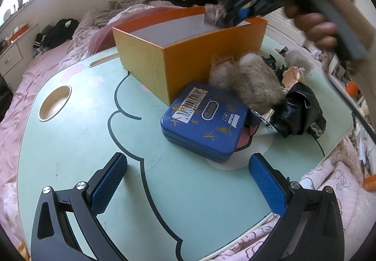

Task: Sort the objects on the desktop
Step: 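Grasp the brown printed card box in the box with the right tool, then lift the brown card box out and set it beside the figurine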

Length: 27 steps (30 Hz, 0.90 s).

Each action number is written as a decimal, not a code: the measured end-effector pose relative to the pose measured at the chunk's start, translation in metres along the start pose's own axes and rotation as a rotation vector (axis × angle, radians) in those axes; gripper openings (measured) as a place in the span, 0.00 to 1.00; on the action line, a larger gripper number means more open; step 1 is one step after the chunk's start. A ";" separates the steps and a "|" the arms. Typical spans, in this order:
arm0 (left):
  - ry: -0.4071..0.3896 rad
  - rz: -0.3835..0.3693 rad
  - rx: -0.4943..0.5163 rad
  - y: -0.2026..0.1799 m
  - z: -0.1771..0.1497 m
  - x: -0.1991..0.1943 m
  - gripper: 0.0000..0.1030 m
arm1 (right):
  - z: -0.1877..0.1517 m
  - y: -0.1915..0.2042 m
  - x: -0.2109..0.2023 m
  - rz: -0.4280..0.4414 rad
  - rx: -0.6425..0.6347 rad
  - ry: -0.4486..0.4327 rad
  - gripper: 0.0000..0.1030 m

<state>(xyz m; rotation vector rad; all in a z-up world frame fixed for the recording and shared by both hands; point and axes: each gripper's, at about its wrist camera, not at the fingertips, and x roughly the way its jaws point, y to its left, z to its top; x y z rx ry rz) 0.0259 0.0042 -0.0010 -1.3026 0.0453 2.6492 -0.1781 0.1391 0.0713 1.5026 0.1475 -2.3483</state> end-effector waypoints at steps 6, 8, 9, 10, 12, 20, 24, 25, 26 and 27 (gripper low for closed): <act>0.000 -0.001 0.001 0.001 0.000 0.000 1.00 | -0.064 0.014 -0.060 0.166 -0.060 -0.105 0.17; 0.000 -0.001 0.001 0.001 0.000 0.000 1.00 | -0.081 0.019 -0.060 0.184 -0.070 -0.091 0.20; 0.000 -0.001 0.001 0.001 0.000 0.000 1.00 | -0.089 0.021 -0.060 0.192 -0.076 -0.087 0.23; 0.000 -0.001 0.001 0.001 0.000 0.000 1.00 | -0.093 0.021 -0.057 0.187 -0.089 -0.089 0.36; -0.001 0.005 -0.006 0.002 0.000 0.000 1.00 | -0.103 0.020 -0.056 0.140 -0.110 -0.130 0.54; -0.026 -0.009 -0.084 0.017 0.003 -0.012 1.00 | -0.141 -0.014 -0.080 0.156 -0.043 -0.377 0.73; -0.059 -0.012 -0.195 0.039 0.027 -0.018 1.00 | -0.141 -0.043 -0.091 0.171 0.031 -0.446 0.73; -0.055 0.006 -0.208 0.043 0.036 -0.017 1.00 | -0.138 -0.052 -0.095 0.162 0.060 -0.465 0.74; -0.051 0.022 -0.210 0.045 0.041 -0.015 1.00 | -0.136 -0.062 -0.096 0.143 0.091 -0.476 0.75; -0.042 0.043 -0.204 0.047 0.049 -0.011 1.00 | -0.132 -0.078 -0.094 0.121 0.131 -0.473 0.75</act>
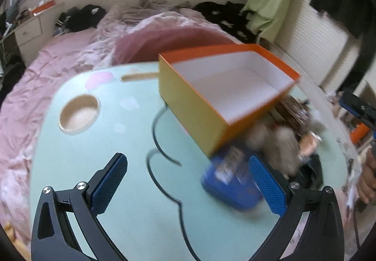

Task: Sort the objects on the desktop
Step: 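Lift the brown card box out and set it beside the figurine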

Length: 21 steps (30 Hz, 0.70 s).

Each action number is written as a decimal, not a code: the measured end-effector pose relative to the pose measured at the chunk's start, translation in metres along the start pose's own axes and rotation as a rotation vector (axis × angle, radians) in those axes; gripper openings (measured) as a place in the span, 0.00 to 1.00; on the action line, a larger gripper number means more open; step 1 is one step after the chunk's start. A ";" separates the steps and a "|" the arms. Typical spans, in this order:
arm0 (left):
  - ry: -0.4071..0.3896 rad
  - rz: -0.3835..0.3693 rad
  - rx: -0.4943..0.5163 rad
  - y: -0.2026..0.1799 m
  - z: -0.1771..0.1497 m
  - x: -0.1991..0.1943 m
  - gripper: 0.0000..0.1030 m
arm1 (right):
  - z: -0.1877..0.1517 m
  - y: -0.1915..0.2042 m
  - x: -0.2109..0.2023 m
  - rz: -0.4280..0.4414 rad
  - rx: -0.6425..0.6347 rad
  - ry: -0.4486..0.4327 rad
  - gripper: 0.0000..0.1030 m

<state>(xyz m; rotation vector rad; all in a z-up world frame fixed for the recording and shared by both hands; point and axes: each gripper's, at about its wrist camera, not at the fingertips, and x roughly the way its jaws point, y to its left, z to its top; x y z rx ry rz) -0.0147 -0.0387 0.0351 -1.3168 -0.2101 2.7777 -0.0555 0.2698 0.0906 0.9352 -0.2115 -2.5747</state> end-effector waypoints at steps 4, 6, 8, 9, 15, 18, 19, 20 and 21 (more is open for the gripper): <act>0.051 0.045 0.033 -0.001 0.014 0.020 1.00 | 0.006 -0.054 0.012 0.052 0.172 0.033 0.75; 0.070 0.046 0.044 -0.001 0.019 0.031 1.00 | 0.005 -0.071 0.017 0.126 0.249 0.048 0.75; 0.086 0.067 0.035 0.001 0.027 0.041 1.00 | 0.003 -0.075 0.026 0.154 0.266 0.063 0.75; 0.085 0.076 0.030 0.003 0.031 0.043 1.00 | 0.003 -0.073 0.028 0.151 0.250 0.067 0.75; 0.047 0.067 0.019 0.003 0.044 0.041 1.00 | -0.016 -0.042 0.053 0.129 0.182 0.140 0.75; 0.032 0.071 0.023 0.002 0.040 0.039 1.00 | -0.032 -0.020 0.071 0.176 0.178 0.183 0.75; 0.032 0.052 0.013 0.003 0.037 0.037 1.00 | -0.035 -0.013 0.076 0.184 0.172 0.197 0.75; 0.035 0.032 0.003 0.004 0.033 0.036 1.00 | -0.036 -0.006 0.079 0.185 0.159 0.200 0.75; 0.037 0.020 -0.001 0.005 0.031 0.035 1.00 | -0.035 0.001 0.078 0.178 0.133 0.181 0.75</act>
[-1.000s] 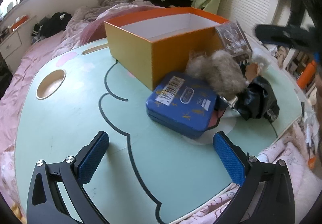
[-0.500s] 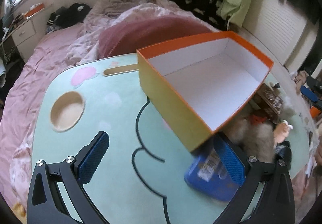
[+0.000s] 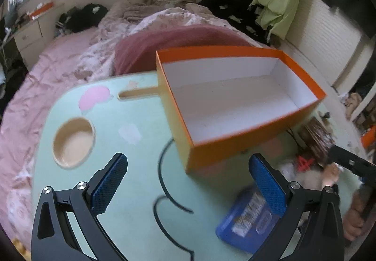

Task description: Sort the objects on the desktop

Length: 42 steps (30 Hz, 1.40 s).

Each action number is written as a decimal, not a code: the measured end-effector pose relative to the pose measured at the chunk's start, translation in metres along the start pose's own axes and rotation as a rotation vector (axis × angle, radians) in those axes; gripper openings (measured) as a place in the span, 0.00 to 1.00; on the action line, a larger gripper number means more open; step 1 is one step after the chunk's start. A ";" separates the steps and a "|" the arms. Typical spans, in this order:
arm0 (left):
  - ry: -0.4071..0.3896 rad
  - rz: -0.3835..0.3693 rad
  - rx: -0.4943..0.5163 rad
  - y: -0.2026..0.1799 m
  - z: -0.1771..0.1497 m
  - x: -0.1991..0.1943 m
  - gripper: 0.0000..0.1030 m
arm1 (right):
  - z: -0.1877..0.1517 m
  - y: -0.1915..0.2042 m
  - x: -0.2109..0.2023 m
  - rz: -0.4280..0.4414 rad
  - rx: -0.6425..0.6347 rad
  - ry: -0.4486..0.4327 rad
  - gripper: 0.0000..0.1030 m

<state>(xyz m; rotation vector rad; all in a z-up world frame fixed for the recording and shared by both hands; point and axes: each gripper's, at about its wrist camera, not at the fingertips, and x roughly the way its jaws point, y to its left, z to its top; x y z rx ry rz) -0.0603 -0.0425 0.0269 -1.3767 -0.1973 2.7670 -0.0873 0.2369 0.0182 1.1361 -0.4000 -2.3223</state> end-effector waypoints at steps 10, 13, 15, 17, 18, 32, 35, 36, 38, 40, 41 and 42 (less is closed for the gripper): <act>-0.081 -0.082 0.047 -0.011 -0.055 -0.048 1.00 | -0.014 0.015 -0.053 -0.109 -0.147 -0.150 0.75; -0.089 -0.117 0.070 -0.021 -0.070 -0.061 1.00 | -0.038 0.033 -0.063 -0.154 -0.268 -0.147 0.75; -0.081 -0.119 0.073 -0.026 -0.080 -0.065 1.00 | -0.060 0.049 -0.064 -0.211 -0.372 -0.139 0.78; -0.074 -0.096 0.068 -0.028 -0.085 -0.064 1.00 | -0.079 0.059 -0.061 -0.288 -0.455 -0.133 0.84; -0.072 -0.084 0.069 -0.028 -0.085 -0.063 1.00 | -0.090 0.062 -0.058 -0.314 -0.490 -0.127 0.84; 0.048 0.020 0.120 -0.036 -0.093 -0.022 1.00 | -0.113 0.026 -0.031 -0.291 -0.438 -0.077 1.00; 0.051 0.021 0.120 -0.035 -0.093 -0.021 1.00 | -0.115 0.026 -0.031 -0.291 -0.438 -0.089 1.00; 0.052 0.024 0.118 -0.035 -0.091 -0.022 1.00 | -0.116 0.025 -0.030 -0.289 -0.438 -0.089 1.00; 0.065 0.037 0.106 -0.033 -0.085 -0.023 1.00 | -0.115 0.026 -0.032 -0.289 -0.438 -0.090 1.00; 0.063 0.059 0.093 -0.033 -0.077 -0.027 1.00 | -0.115 0.029 -0.034 -0.287 -0.438 -0.092 1.00; 0.052 0.058 0.090 -0.034 -0.071 -0.031 1.00 | -0.115 0.030 -0.034 -0.287 -0.439 -0.092 1.00; 0.031 0.052 0.088 -0.035 -0.063 -0.036 1.00 | -0.115 0.030 -0.034 -0.288 -0.439 -0.093 1.00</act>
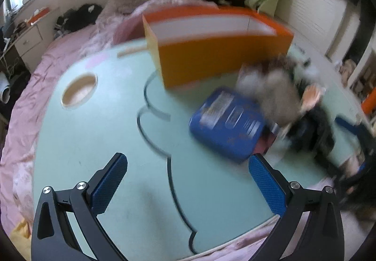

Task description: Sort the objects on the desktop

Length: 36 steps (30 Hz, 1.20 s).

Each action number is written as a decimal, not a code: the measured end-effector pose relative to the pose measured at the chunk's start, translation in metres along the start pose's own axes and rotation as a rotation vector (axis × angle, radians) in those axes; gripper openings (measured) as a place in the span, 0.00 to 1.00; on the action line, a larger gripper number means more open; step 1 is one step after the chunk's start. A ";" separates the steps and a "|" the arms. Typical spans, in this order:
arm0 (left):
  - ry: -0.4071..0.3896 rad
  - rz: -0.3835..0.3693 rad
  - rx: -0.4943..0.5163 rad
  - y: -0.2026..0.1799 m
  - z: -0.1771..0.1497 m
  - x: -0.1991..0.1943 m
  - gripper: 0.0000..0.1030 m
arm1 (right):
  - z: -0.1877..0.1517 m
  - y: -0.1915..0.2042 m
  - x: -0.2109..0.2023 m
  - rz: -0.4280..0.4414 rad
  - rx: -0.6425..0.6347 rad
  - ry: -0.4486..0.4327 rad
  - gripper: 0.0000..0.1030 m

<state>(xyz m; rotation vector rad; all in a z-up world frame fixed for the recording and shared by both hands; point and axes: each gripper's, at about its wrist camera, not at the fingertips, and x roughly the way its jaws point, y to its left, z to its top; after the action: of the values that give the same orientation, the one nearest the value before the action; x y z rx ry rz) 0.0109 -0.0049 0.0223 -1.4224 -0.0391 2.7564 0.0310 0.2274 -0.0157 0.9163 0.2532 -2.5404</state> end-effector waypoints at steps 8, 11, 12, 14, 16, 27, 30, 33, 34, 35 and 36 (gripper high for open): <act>-0.138 0.097 0.029 -0.021 0.086 -0.041 1.00 | 0.001 0.000 -0.001 0.001 0.000 -0.001 1.00; -0.145 0.121 0.043 -0.024 0.115 -0.032 1.00 | 0.001 0.001 -0.001 0.000 0.000 0.000 1.00; -0.132 0.104 0.036 -0.026 0.124 -0.026 1.00 | 0.001 0.000 -0.001 0.000 0.001 0.000 1.00; -0.109 0.061 0.016 -0.028 0.134 -0.012 1.00 | 0.001 0.000 -0.001 0.000 0.001 0.000 1.00; -0.094 0.038 -0.002 -0.029 0.144 0.002 1.00 | 0.001 0.000 -0.001 0.000 0.001 -0.001 1.00; -0.032 -0.008 -0.015 -0.040 0.144 0.045 1.00 | 0.000 0.001 -0.001 -0.001 0.001 0.000 1.00; -0.077 -0.022 0.013 -0.040 0.139 0.023 1.00 | 0.000 0.001 -0.001 0.000 0.002 -0.001 1.00; -0.167 -0.100 0.051 -0.032 0.113 -0.018 1.00 | 0.001 0.000 -0.002 0.002 0.003 -0.005 1.00; -0.191 -0.107 0.054 -0.028 0.103 -0.026 1.00 | 0.002 0.001 -0.002 0.005 0.004 -0.008 1.00; -0.206 -0.107 0.056 -0.022 0.092 -0.032 1.00 | 0.002 0.000 -0.002 0.009 0.006 -0.012 1.00; -0.212 -0.105 0.054 -0.017 0.078 -0.036 1.00 | 0.003 0.000 -0.003 0.017 0.010 -0.019 1.00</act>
<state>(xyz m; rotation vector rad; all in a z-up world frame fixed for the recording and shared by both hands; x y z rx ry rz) -0.0309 0.0103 0.0975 -1.0789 -0.0445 2.7846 0.0319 0.2273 -0.0115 0.8941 0.2268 -2.5352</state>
